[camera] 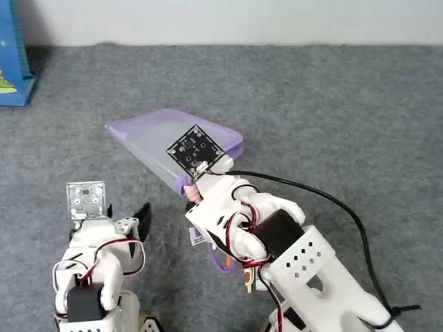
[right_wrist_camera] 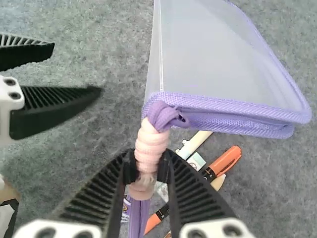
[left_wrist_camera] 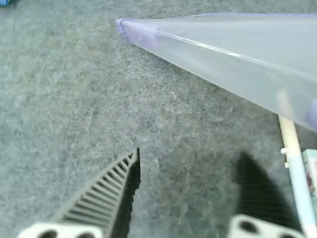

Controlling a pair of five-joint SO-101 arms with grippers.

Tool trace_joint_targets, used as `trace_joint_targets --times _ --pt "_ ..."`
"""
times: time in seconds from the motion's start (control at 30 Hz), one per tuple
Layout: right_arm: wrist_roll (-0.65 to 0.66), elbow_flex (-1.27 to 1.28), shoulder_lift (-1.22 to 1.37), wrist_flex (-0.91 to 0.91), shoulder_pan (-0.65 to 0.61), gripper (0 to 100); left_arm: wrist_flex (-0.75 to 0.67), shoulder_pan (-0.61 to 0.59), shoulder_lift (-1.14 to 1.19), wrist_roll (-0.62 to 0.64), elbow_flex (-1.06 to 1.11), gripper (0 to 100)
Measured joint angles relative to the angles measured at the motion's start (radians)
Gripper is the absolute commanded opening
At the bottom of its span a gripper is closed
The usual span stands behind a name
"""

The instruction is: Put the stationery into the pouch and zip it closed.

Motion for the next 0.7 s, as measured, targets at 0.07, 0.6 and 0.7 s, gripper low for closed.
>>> trace_joint_targets --times 0.07,0.6,0.7 --pt "0.000 0.000 0.000 0.000 0.000 0.8 0.000 0.052 0.000 0.011 0.000 36" --pt "0.000 0.000 0.000 0.000 0.000 0.8 -0.132 0.161 0.003 0.060 0.000 31" --pt "0.000 0.000 0.000 0.000 -0.014 0.8 -0.150 0.176 0.003 0.060 0.000 31"
